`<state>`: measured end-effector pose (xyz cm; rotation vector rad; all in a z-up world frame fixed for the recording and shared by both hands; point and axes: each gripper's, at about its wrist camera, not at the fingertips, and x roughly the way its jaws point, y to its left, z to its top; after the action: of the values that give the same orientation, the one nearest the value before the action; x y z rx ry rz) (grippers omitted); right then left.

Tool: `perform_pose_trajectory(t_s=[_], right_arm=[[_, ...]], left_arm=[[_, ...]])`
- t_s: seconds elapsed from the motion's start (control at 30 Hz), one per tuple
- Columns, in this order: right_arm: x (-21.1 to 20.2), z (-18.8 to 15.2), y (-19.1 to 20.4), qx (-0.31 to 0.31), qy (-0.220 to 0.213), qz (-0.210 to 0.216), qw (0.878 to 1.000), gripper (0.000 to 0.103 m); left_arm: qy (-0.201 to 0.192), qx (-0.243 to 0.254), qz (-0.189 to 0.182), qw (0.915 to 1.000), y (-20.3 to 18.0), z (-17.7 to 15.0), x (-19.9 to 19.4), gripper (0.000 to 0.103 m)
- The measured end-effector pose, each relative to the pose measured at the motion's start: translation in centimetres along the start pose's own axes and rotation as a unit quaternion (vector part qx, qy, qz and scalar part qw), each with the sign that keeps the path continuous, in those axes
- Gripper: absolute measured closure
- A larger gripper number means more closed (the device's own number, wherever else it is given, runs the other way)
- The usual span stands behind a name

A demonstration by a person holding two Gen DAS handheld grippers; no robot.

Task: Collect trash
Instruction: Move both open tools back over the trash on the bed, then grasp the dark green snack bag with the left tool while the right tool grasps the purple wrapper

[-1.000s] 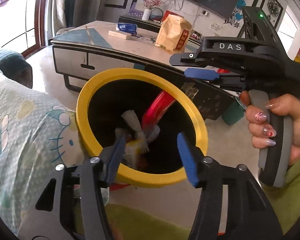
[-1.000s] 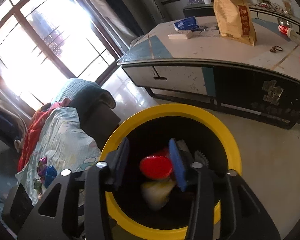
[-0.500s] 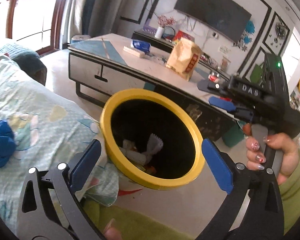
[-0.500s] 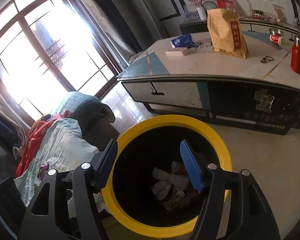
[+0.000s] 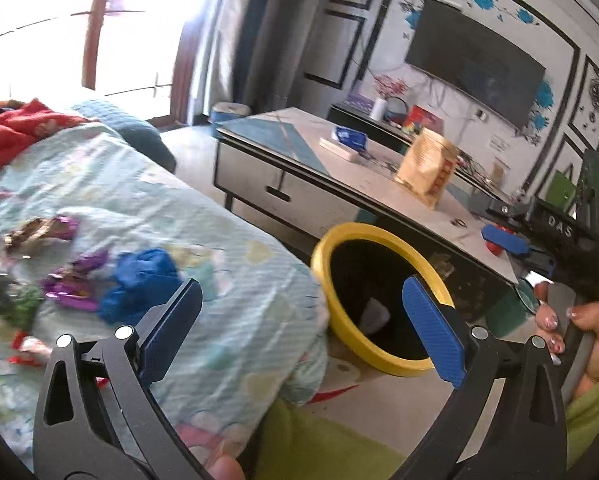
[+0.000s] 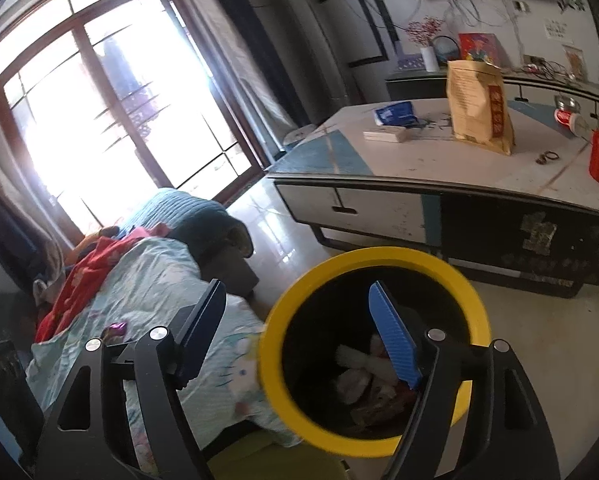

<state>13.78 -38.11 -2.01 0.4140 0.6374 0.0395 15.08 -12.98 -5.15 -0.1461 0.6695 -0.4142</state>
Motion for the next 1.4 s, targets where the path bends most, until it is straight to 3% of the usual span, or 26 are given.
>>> perform_pose_trajectory(t_s=[0.37, 0.87, 1.1, 1.4], right_arm=[[-0.6, -2.2, 5.8, -0.056, 0.002, 0.033, 0.998, 0.031], [-0.7, -6.1, 15.3, -0.133, 0.024, 0.1, 0.986, 0.031], [-0.2, -7.7, 18.5, -0.168, 0.041, 0.115, 0.978, 0.031], [1.6, -8.8, 22.0, -0.2, 0.068, 0.132, 0.969, 0.031]], left_arm=[[-0.045, -0.019, 0.063, 0.9968, 4.0, 0.3, -5.4, 0.011], [-0.104, -0.08, 0.142, 0.9811, 11.5, -0.3, -12.9, 0.011], [-0.104, -0.108, 0.156, 0.9763, 14.5, -0.8, -14.0, 0.011], [-0.104, -0.163, 0.183, 0.9639, 19.6, -1.6, -14.5, 0.011]])
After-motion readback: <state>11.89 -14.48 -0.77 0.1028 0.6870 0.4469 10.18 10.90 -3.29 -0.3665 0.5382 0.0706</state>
